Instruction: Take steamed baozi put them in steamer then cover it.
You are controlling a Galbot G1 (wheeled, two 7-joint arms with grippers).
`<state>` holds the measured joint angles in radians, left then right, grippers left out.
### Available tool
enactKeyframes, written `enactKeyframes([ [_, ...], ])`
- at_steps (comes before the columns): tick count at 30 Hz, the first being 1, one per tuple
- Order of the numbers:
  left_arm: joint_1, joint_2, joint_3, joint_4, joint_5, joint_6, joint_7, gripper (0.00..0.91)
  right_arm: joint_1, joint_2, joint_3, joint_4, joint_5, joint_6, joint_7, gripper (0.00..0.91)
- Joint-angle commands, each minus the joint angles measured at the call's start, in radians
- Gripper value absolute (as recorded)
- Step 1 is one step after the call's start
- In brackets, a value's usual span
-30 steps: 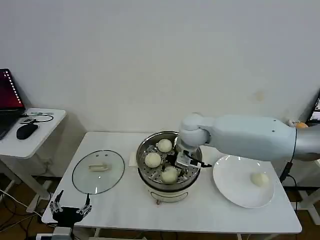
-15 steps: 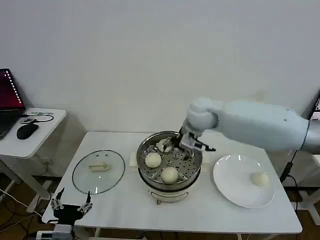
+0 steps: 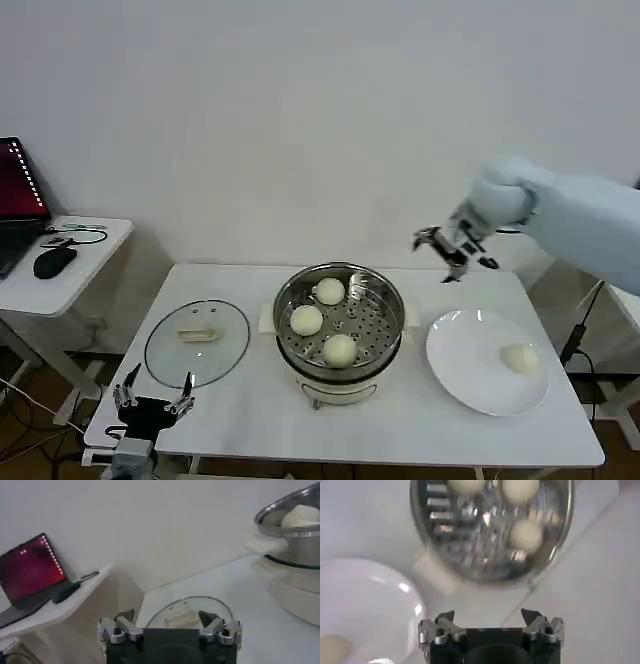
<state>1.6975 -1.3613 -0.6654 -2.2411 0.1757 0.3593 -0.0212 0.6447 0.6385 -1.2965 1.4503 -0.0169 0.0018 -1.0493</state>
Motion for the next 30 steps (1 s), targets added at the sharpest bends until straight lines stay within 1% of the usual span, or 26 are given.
enactKeyframes([
  [1,-0.011,0.009,0.015,0.005,0.0,0.0,0.0,0.907,-0.137,-0.278,0.052,0.005,-0.052,-0.084,-0.002,0.907],
  [3,-0.01,0.008,0.016,0.006,0.001,0.001,0.0,0.907,-0.231,-0.298,0.116,-0.017,-0.074,-0.081,0.003,0.907],
  [4,-0.01,0.008,0.017,0.006,0.002,0.001,0.0,0.907,-0.251,-0.302,0.13,-0.023,-0.081,-0.079,0.005,0.907],
  [5,-0.009,0.007,0.017,0.006,0.003,0.001,0.0,0.907,-0.312,-0.311,0.184,-0.034,-0.095,-0.074,0.006,0.907],
  [6,-0.008,0.006,0.017,0.006,0.004,0.0,0.0,0.907,-0.328,-0.314,0.198,-0.039,-0.106,-0.071,0.008,0.907],
  [7,-0.007,0.005,0.017,0.007,0.004,0.001,0.0,0.907,-0.389,-0.317,0.255,-0.052,-0.125,-0.067,0.01,0.907],
  [9,-0.004,0.004,0.016,0.008,0.005,0.0,0.0,0.907,-0.445,-0.316,0.311,-0.07,-0.146,-0.067,0.013,0.907],
  [11,-0.002,0.002,0.016,0.01,0.007,0.0,0.0,0.907,-0.543,-0.312,0.396,-0.089,-0.164,-0.065,0.013,0.907],
  [15,0.002,-0.001,0.016,0.015,0.011,-0.001,0.0,0.907,-0.659,-0.297,0.465,-0.121,-0.178,-0.067,0.018,0.907],
  [18,0.005,-0.004,0.017,0.015,0.012,-0.001,0.0,0.907,-0.697,-0.279,0.495,-0.141,-0.189,-0.07,0.027,0.907],
  [22,0.008,-0.004,0.015,0.014,0.014,-0.001,0.0,0.907,-0.775,-0.238,0.581,-0.182,-0.206,-0.085,0.041,0.907],
  [25,0.01,-0.002,0.012,0.015,0.015,0.0,0.0,0.907,-0.809,-0.216,0.621,-0.202,-0.212,-0.092,0.048,0.907],
  [30,0.012,-0.002,0.009,0.015,0.014,0.0,0.0,0.907,-0.836,-0.182,0.653,-0.248,-0.219,-0.092,0.047,0.907],
])
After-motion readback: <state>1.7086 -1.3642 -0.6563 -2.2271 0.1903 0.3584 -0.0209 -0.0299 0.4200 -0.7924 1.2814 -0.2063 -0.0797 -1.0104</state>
